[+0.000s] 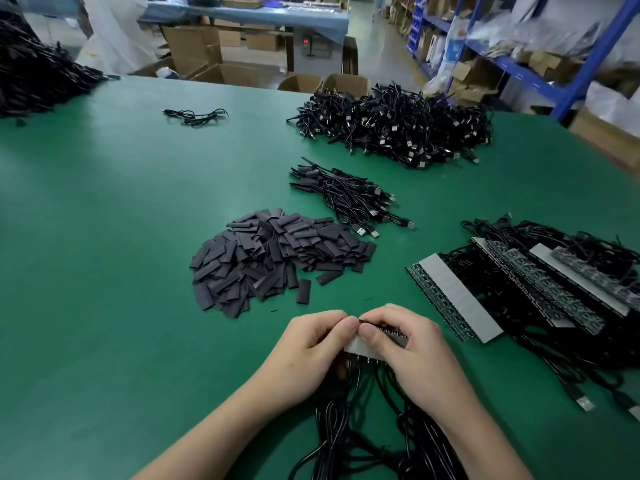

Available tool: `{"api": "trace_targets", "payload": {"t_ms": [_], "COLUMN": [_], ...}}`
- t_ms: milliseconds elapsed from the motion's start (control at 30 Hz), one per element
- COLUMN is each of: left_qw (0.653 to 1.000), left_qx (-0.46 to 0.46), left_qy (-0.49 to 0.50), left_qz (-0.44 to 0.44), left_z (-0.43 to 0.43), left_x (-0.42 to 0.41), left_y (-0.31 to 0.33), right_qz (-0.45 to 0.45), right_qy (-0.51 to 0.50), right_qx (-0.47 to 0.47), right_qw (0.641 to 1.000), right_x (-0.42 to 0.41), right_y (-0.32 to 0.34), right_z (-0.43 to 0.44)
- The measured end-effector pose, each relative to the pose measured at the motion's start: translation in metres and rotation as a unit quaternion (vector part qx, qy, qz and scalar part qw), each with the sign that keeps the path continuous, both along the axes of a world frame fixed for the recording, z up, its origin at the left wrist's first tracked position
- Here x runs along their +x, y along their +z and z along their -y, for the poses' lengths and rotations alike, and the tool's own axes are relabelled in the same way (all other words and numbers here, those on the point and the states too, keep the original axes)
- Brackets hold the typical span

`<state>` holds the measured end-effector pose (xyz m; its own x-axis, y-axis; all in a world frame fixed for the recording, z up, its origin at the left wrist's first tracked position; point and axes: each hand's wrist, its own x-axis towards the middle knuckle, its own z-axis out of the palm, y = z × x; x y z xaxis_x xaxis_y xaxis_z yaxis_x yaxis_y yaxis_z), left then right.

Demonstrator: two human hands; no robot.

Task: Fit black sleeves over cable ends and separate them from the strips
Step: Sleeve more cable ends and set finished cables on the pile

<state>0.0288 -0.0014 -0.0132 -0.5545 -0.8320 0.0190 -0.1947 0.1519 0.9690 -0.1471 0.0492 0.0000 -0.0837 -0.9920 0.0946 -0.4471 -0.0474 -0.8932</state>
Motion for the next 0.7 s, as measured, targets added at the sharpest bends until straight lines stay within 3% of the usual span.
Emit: {"api": "trace_targets", "payload": {"t_ms": [300,500,700], "left_qw": [0.995,0.977,0.970], "left_qx": [-0.060,-0.148,-0.174], "left_qy": [0.080,0.152,0.136], "left_qz": [0.020,-0.017,-0.099], "left_z": [0.000,0.001,-0.001], "left_x": [-0.003,-0.001,0.002], "left_y": [0.000,0.004,0.009], "right_qz": [-0.040,-0.158,-0.090], "right_qy": [-0.015,-0.046,0.054], "right_qx": [-0.014,-0.048,-0.038], "right_qw": [0.999,0.985,0.994], "right_x": [0.002,-0.003,0.012], "right_y": [-0.001,-0.002,0.014], "right_z": [0.000,0.001,-0.004]}}
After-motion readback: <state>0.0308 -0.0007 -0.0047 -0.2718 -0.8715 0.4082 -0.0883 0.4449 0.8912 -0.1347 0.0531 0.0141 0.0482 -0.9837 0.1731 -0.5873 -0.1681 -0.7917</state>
